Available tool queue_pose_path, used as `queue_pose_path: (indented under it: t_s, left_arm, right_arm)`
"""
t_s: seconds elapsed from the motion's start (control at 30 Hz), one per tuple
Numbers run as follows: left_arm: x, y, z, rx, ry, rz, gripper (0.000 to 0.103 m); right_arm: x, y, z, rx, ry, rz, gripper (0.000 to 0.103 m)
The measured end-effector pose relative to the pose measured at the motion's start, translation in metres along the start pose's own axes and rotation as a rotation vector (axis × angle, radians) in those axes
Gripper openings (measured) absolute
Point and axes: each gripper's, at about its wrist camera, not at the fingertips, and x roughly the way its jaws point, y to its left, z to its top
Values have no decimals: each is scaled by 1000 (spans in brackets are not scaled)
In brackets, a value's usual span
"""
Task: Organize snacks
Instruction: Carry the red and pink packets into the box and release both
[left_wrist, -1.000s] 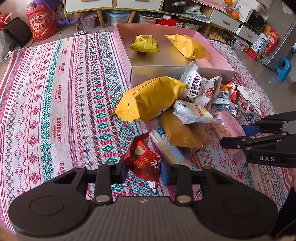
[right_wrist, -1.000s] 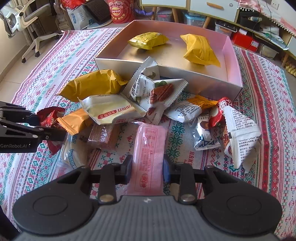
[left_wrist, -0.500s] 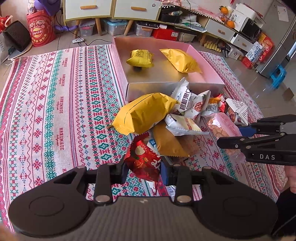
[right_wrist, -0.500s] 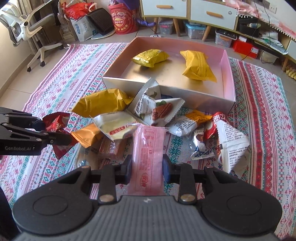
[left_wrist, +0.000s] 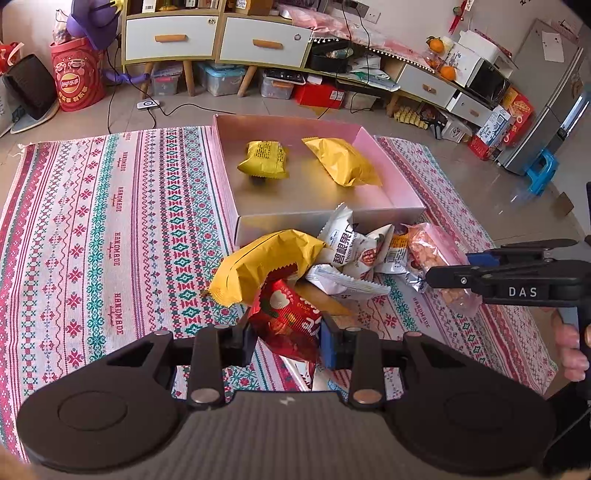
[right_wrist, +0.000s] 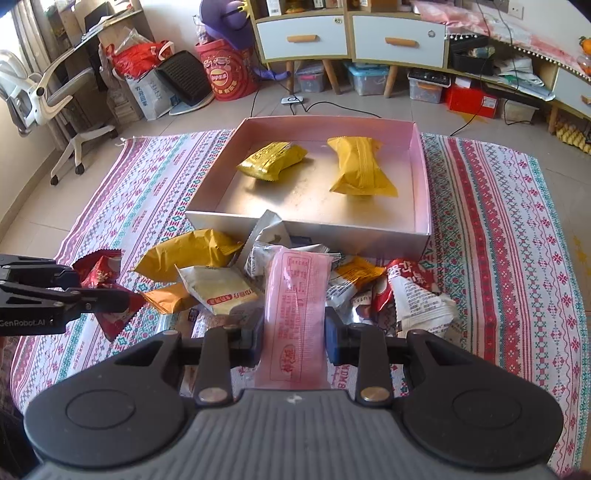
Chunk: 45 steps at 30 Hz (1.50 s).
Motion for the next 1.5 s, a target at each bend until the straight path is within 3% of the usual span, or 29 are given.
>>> queue_pose_path:
  t_s: [0.23,0.67,1.0,1.23,1.5]
  left_arm:
    - [-6,-21,4,46,-28,-48,40]
    - [35,-40,59,50,-39,-11,40]
    - [86,-52,99,49,-37,25,40]
    - [114,-55,114,52,-17,108,40]
    - [133,-57,121,56,6,145,40]
  right_arm:
    - [-6,-7,8,13,-26,3,29]
    - [3,-39,39,59,-87,-18,29]
    - [24,-66,59,160,-141,56,29]
    - [39,-67,71,160,-165,45,29]
    - [53,-67,75,133,-158,13,29]
